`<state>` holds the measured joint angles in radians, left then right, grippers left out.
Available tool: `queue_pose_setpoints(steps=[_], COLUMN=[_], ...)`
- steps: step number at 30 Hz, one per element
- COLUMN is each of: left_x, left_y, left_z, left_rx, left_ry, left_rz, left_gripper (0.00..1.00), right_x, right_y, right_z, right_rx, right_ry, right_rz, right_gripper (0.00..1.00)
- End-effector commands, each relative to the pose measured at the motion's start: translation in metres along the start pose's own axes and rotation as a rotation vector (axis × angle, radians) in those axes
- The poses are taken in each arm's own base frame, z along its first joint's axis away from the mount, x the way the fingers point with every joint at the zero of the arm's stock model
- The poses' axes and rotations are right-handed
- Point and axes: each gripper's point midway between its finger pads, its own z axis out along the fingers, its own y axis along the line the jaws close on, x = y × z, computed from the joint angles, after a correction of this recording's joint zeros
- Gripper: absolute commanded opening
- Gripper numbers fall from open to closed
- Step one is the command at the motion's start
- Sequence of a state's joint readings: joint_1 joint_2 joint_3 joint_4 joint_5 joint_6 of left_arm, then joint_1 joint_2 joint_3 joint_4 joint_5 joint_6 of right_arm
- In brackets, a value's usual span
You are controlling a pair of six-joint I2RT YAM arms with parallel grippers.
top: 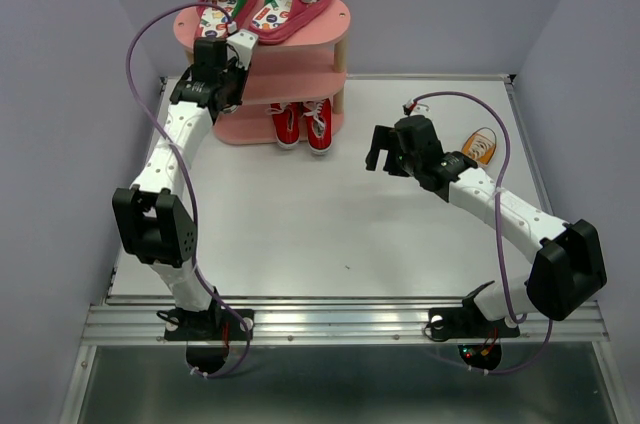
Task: Place and organize the shoes onto the shoe shelf
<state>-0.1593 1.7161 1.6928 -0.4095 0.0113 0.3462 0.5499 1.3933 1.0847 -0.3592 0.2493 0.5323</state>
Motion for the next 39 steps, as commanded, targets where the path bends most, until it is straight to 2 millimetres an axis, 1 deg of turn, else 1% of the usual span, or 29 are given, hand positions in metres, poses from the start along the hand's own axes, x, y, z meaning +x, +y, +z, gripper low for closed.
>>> queue_pose_setpoints(steps=[1, 5, 8, 12, 19, 22, 25, 26, 27, 28, 31, 32, 33, 34, 35, 36, 39], left_x=[-0.016, -0.013, -0.016, -0.028, -0.039, -0.041, -0.039, -0.038, -0.036, -0.032, -0.024, -0.024, -0.02, -0.017, -0.016, -0.018, -0.013], left_y=[0.003, 0.0, 0.001, 0.004, 0.0, -0.002, -0.005, -0.005, -0.007, -0.009, -0.018, -0.018, -0.02, -0.02, -0.022, -0.023, -0.032], left_z=[-0.029, -0.036, -0.045, -0.062, -0.081, -0.088, -0.097, -0.099, -0.104, -0.106, -0.116, -0.123, -0.121, -0.127, -0.13, -0.138, -0.145], left_rx=[0.005, 0.011, 0.01, 0.005, 0.031, 0.04, 0.055, 0.057, 0.062, 0.068, 0.103, 0.097, 0.1, 0.098, 0.1, 0.106, 0.133], left_ry=[-0.067, -0.063, -0.084, -0.128, -0.175, -0.182, -0.186, -0.184, -0.18, -0.171, -0.166, -0.177, -0.167, -0.17, -0.17, -0.188, -0.193], left_rz=[-0.033, -0.043, -0.046, -0.053, -0.053, -0.058, -0.069, -0.071, -0.081, -0.089, -0.118, -0.124, -0.129, -0.134, -0.14, -0.145, -0.171], left_gripper=[0.35, 0.35, 0.35, 0.35, 0.36, 0.36, 0.36, 0.36, 0.36, 0.36, 0.36, 0.36, 0.36, 0.36, 0.36, 0.36, 0.36], right_x=[-0.014, -0.013, -0.012, -0.01, -0.01, -0.011, -0.015, -0.019, -0.026, -0.033, -0.046, -0.051, -0.053, -0.05, -0.052, -0.05, -0.043], right_y=[0.011, 0.012, 0.011, 0.011, 0.01, 0.01, 0.0, -0.005, -0.018, -0.031, -0.063, -0.085, -0.097, -0.106, -0.127, -0.135, -0.16], right_z=[-0.008, -0.008, -0.008, -0.008, -0.009, -0.01, -0.009, -0.01, -0.012, -0.013, -0.014, -0.013, -0.013, -0.01, -0.01, -0.008, -0.006], right_rx=[-0.042, -0.044, -0.046, -0.044, -0.044, -0.043, 0.005, 0.037, 0.103, 0.147, 0.239, 0.282, 0.309, 0.32, 0.363, 0.37, 0.404], right_ry=[-0.031, -0.028, -0.027, -0.024, -0.024, -0.03, -0.056, -0.074, -0.112, -0.133, -0.159, -0.157, -0.158, -0.143, -0.138, -0.126, -0.1], right_rz=[0.02, 0.019, 0.021, 0.023, 0.025, 0.026, 0.016, 0.013, 0.009, 0.018, 0.074, 0.116, 0.138, 0.16, 0.195, 0.214, 0.275], right_gripper=[1.0, 1.0, 1.0, 1.0, 1.0, 1.0, 1.0, 1.0, 1.0, 1.0, 1.0, 1.0, 1.0, 1.0, 1.0, 1.0, 1.0])
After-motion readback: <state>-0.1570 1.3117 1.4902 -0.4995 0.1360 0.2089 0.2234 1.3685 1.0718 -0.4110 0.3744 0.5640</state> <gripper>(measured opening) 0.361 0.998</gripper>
